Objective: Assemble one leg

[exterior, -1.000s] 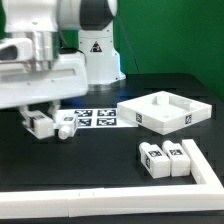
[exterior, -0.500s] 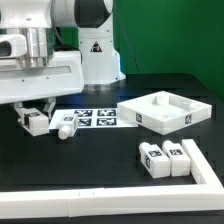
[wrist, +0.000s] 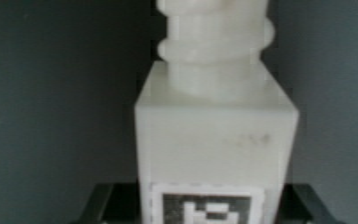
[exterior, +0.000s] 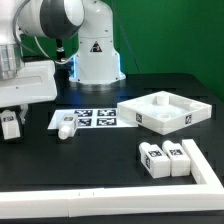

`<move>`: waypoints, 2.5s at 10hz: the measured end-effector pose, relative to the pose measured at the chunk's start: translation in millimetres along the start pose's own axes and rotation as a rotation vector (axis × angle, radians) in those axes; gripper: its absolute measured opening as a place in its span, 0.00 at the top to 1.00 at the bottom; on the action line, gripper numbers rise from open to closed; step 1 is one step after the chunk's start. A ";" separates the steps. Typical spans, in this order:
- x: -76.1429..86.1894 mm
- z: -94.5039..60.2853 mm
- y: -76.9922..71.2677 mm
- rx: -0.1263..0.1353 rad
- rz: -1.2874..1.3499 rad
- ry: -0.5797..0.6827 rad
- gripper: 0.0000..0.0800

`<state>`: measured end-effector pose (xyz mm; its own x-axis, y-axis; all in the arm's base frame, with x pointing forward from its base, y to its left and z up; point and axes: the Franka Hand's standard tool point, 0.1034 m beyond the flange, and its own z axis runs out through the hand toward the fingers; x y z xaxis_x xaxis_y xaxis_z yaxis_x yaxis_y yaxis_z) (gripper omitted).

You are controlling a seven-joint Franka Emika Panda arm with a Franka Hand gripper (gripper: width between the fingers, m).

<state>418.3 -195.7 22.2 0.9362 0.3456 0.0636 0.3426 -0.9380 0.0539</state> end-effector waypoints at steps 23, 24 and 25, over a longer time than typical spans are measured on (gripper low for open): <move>213.7 -27.6 -178.4 0.115 0.243 0.038 0.19; 215.2 -18.1 -185.9 0.114 0.240 0.051 0.19; 215.3 -13.5 -193.2 0.115 0.234 0.051 0.19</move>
Offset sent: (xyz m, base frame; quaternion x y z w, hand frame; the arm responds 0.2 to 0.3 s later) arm 0.0000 0.0000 0.0000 0.0000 0.0000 0.0000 1.0000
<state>552.7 60.3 39.0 0.9868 0.1172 0.1117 0.1267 -0.9886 -0.0819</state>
